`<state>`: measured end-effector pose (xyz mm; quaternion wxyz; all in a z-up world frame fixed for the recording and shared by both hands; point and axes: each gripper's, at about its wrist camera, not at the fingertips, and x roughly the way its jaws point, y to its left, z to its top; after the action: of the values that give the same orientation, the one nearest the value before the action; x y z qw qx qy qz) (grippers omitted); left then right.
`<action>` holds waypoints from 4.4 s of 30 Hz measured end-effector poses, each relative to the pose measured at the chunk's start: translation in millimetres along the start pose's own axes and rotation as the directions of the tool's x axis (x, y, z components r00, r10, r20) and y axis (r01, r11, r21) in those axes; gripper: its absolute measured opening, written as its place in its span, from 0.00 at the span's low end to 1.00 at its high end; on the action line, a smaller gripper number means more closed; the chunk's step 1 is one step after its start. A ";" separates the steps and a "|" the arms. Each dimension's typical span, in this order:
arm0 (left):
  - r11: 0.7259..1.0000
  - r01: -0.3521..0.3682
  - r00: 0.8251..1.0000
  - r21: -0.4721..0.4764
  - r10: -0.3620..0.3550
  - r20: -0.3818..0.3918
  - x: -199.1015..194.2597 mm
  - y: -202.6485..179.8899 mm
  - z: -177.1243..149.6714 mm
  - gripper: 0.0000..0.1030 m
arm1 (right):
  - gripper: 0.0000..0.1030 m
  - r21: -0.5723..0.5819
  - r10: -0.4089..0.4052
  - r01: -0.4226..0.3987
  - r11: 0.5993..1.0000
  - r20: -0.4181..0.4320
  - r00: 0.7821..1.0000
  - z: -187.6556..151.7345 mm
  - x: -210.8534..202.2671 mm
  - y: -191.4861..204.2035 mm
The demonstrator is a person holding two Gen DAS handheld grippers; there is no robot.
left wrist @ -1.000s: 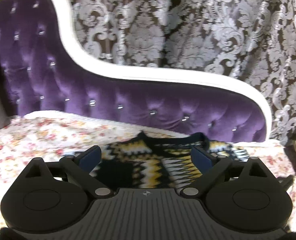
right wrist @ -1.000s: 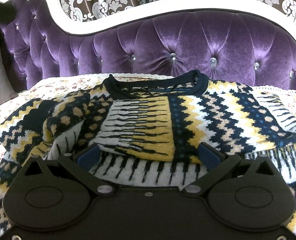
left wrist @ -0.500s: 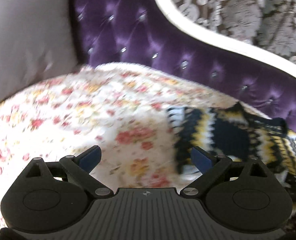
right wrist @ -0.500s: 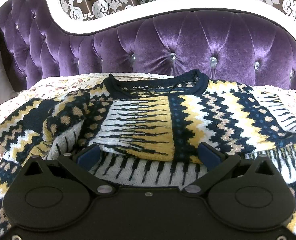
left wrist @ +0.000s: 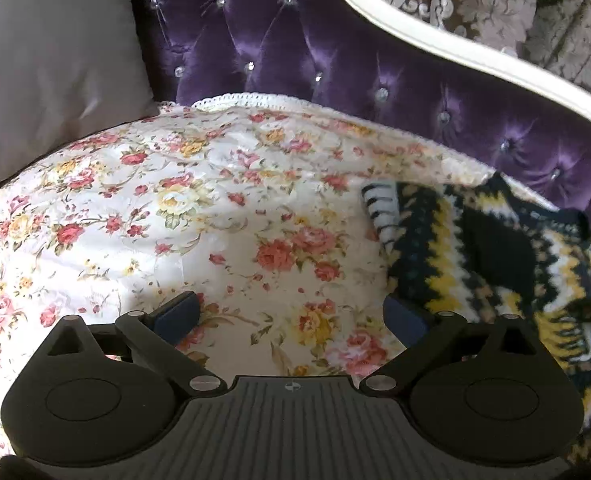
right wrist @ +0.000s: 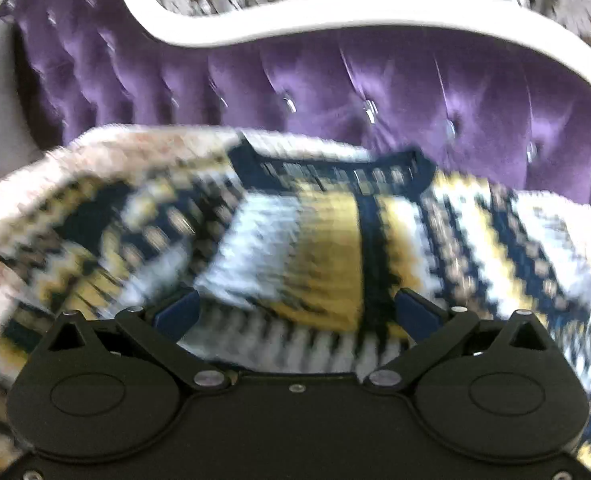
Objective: Fold small clothes
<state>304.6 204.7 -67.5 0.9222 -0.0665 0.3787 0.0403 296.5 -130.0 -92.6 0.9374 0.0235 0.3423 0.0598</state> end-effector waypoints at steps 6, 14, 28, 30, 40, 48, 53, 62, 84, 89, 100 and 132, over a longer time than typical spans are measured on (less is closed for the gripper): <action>0.998 -0.017 0.998 -0.053 0.020 0.064 -13.0 11.4 6.5 0.97 | 0.99 -0.248 0.048 -0.032 0.968 0.058 0.997 36.0 -12.1 73.5; 0.995 -0.016 0.998 -0.097 0.022 0.060 -13.4 24.5 11.0 0.97 | 0.93 -0.459 0.084 -0.053 0.887 0.048 0.995 30.3 27.9 147.1; 0.995 0.008 0.998 -0.096 -0.003 0.056 -14.5 24.0 10.3 0.97 | 0.09 -0.352 0.139 -0.155 0.923 -0.070 0.988 37.9 47.4 135.0; 0.996 0.007 0.999 -0.092 -0.002 0.053 -14.2 23.3 10.2 0.97 | 0.09 -0.292 0.139 -0.144 0.945 -0.039 0.990 48.4 35.4 116.6; 0.999 0.009 0.999 -0.054 -0.007 0.034 -8.1 12.5 8.2 0.97 | 0.09 -0.075 0.013 -0.005 0.997 0.107 0.994 105.8 -17.9 -4.9; 1.000 0.011 1.000 -0.022 -0.010 0.020 -5.4 3.6 6.9 0.97 | 0.09 0.018 -0.199 0.198 0.980 0.139 0.970 114.5 -38.1 -95.7; 1.000 0.018 1.000 0.015 -0.018 0.003 -1.7 -6.4 4.8 0.97 | 0.09 0.084 -0.250 0.246 0.966 0.049 0.967 91.5 -20.8 -133.4; 0.998 0.024 0.999 0.051 -0.023 -0.023 4.4 -14.1 1.6 0.97 | 0.26 0.158 -0.248 0.273 0.949 -0.161 0.955 46.8 18.7 -172.3; 1.000 -0.013 1.000 0.004 0.013 -0.002 -0.3 2.5 5.9 0.97 | 0.58 -0.159 0.262 -0.264 0.951 -0.033 0.965 44.5 2.4 51.5; 1.000 0.007 1.000 -0.017 -0.006 0.011 -5.1 9.0 8.9 0.97 | 0.59 -0.193 0.374 -0.386 0.902 -0.098 0.922 24.4 -11.8 88.3; 0.996 0.021 0.999 -0.082 -0.018 0.035 -13.9 23.9 11.3 0.97 | 0.73 -0.056 0.418 -0.432 0.900 -0.169 0.893 3.0 9.1 101.1; 0.997 0.021 0.999 -0.077 -0.018 0.040 -16.4 20.7 12.6 0.97 | 0.89 -0.081 0.563 -0.582 0.809 -0.173 0.808 0.0 7.1 134.4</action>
<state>299.2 226.7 -49.0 0.9266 -0.1051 0.3578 0.0474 289.0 4.2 -85.7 0.8485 0.0602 0.3797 0.3637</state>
